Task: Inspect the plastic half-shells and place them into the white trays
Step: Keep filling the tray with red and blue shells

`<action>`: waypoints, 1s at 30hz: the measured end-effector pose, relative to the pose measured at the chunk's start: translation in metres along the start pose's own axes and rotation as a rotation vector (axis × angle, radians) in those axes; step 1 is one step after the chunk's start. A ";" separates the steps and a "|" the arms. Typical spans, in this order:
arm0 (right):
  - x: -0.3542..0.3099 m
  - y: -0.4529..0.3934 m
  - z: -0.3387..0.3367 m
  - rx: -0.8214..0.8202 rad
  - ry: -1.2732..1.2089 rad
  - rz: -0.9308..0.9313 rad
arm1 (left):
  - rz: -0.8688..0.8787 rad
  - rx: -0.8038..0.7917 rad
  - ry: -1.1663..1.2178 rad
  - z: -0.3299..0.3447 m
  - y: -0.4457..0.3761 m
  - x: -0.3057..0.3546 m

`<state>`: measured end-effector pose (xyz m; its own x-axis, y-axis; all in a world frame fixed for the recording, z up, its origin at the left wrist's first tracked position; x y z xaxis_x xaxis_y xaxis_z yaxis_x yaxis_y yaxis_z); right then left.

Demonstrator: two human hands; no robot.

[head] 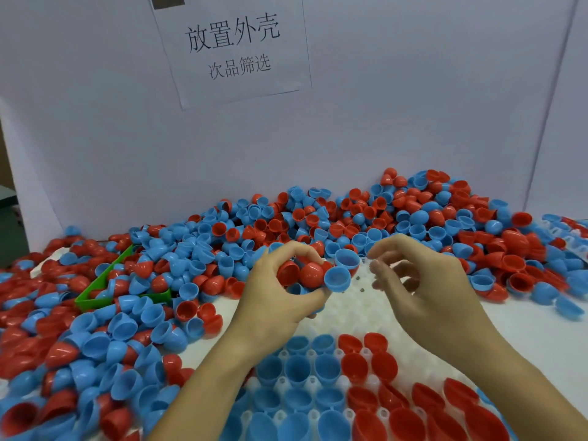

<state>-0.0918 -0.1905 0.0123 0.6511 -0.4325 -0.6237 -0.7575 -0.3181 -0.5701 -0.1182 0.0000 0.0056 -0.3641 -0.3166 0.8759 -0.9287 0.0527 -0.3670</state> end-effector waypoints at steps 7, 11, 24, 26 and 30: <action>-0.004 0.002 0.011 -0.043 -0.005 0.001 | 0.140 -0.028 -0.243 0.004 0.002 0.007; 0.002 0.003 0.016 -0.092 0.023 0.041 | 0.154 -0.031 -0.318 0.004 0.003 0.009; 0.004 0.003 0.007 -0.013 0.189 0.080 | 0.105 0.024 -0.328 -0.003 0.002 0.005; 0.005 0.002 -0.003 0.012 0.138 0.106 | 0.082 0.067 -0.314 -0.008 0.001 0.002; 0.020 0.000 -0.021 0.001 0.069 0.274 | 0.035 0.117 -0.262 -0.016 -0.002 -0.007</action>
<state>-0.0797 -0.2164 0.0112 0.4176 -0.5589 -0.7164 -0.9045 -0.1804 -0.3864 -0.1152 0.0177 0.0054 -0.3509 -0.5513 0.7569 -0.8959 -0.0373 -0.4426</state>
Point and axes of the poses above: each hand's wrist, its own y-axis away from the middle knuckle, its own z-axis out of the palm, x = y × z, the point moved 5 cm from there along -y, towards the middle knuckle, and after that the axes turned 7 degrees about -x, right-handed, at the moved point
